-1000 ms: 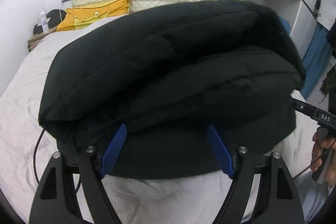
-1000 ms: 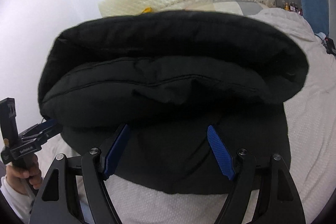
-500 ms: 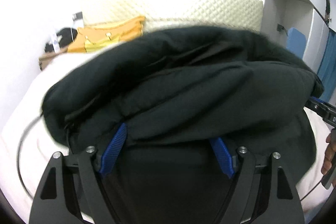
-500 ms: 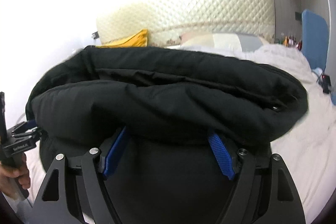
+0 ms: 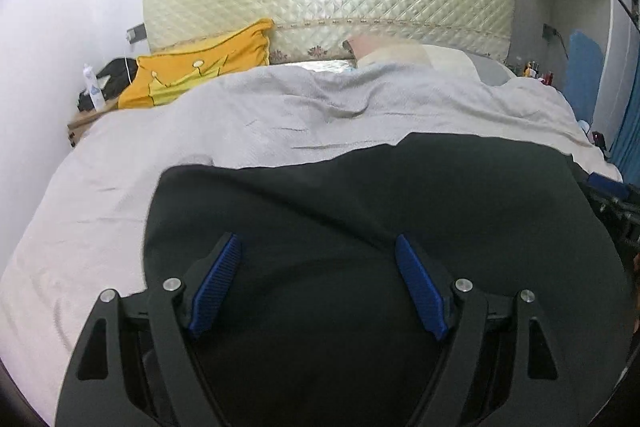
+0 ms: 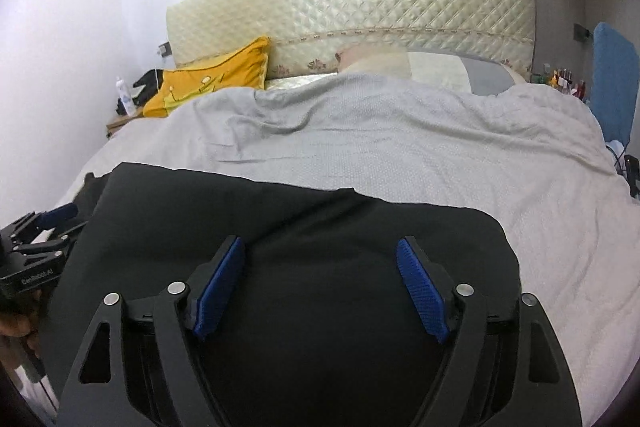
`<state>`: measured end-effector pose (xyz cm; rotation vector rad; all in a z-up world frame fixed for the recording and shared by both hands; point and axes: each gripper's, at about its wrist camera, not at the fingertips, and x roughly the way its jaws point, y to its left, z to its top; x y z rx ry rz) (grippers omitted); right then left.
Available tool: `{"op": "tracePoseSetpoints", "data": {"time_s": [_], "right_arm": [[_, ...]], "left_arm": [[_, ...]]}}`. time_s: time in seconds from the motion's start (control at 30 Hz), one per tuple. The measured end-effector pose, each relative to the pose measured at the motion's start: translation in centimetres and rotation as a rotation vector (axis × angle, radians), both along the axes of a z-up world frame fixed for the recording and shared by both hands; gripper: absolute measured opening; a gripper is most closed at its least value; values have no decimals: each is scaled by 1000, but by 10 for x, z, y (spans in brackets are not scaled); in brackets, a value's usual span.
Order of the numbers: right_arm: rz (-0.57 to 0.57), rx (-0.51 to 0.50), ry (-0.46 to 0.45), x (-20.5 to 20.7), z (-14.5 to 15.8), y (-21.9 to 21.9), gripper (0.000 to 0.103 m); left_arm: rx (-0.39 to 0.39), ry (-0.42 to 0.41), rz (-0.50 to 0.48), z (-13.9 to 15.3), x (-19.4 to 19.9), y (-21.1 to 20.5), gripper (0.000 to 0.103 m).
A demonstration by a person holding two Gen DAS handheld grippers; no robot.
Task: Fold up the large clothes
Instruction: 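Lift the hem with both tools and fold it toward the collar, then lower the folded hem onto the jacket and open both tools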
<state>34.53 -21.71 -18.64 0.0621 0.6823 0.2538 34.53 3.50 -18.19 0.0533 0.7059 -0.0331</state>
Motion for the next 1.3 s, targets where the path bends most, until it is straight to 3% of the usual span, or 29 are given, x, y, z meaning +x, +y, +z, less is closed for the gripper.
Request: {"op": "tracePoseSetpoints", "data": {"time_s": [0.2,0.33,0.47,0.57,0.77,0.97,1.17,1.3], "right_arm": [[-21,1,18,9,1,4,81],[3,-13,-26,-2,10,21,97],[6,-51,-16,4,4,36,99],[-10,-46,9,19,-7,34,103],[-33,-73,37,52,-25,42,103],[-32,-63,51,71,-36,41,103],[-15,-37,58,52,-24,22,103],[-35,-8,22,27,-7,-10,103]], "left_arm": [[3,15,-1,9,11,-3,80],[29,-23,-33,17,12,-12,80],[97,-25,-26,10,18,-21,80],[41,23,-4,3,34,-12,80],[83,30,19,-8,57,-19,80],[74,51,35,-18,73,-17,81],[54,65,14,-7,58,-6,81],[56,28,18,7,42,16,81]]}}
